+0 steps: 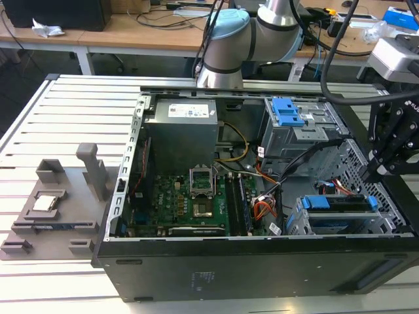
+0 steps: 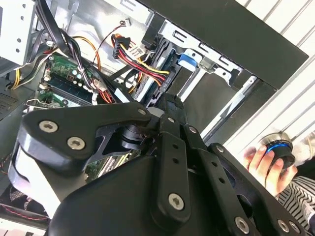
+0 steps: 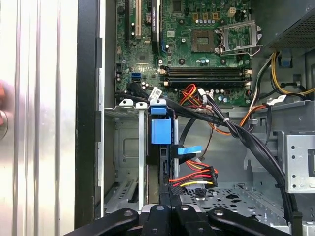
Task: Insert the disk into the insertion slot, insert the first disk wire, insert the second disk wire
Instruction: 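Insert the first disk wire, then insert the second disk wire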
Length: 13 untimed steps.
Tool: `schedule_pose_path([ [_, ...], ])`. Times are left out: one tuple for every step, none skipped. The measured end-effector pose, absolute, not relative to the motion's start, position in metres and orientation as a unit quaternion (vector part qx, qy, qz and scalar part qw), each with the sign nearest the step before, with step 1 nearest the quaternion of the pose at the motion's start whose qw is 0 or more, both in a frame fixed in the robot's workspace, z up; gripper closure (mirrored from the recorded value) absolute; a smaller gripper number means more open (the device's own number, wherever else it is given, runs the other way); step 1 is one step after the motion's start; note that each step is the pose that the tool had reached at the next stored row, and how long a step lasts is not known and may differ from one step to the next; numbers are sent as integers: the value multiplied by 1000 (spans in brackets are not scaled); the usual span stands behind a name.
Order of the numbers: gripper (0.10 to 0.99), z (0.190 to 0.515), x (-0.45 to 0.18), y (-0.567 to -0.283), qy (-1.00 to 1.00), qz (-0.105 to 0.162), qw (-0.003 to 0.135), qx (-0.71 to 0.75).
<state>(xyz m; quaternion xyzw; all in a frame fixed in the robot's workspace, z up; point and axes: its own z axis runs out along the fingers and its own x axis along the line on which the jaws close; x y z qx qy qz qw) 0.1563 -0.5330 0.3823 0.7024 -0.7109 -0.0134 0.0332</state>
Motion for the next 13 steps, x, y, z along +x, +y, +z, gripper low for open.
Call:
schedule_pose_path([
  [980,382,156,-533,-711,-13,33,702],
  [980,382,156,-533,-711,-13,33,702],
  [980,382,156,-533,-711,-13,33,702],
  [980,382,156,-533,-711,-13,33,702],
  [980,382,156,-533,-711,-13,33,702],
  [980,382,156,-533,-711,-13,33,702],
  [980,382,156,-533,-711,-13,33,702],
  [980,382,156,-533,-711,-13,33,702],
  [980,382,156,-533,-711,-13,33,702],
  [980,382,156,-533,-711,-13,33,702],
  [980,382,156,-533,-711,-13,33,702],
  [980,382,156,-533,-711,-13,33,702],
  [980,382,156,-533,-711,-13,33,702],
])
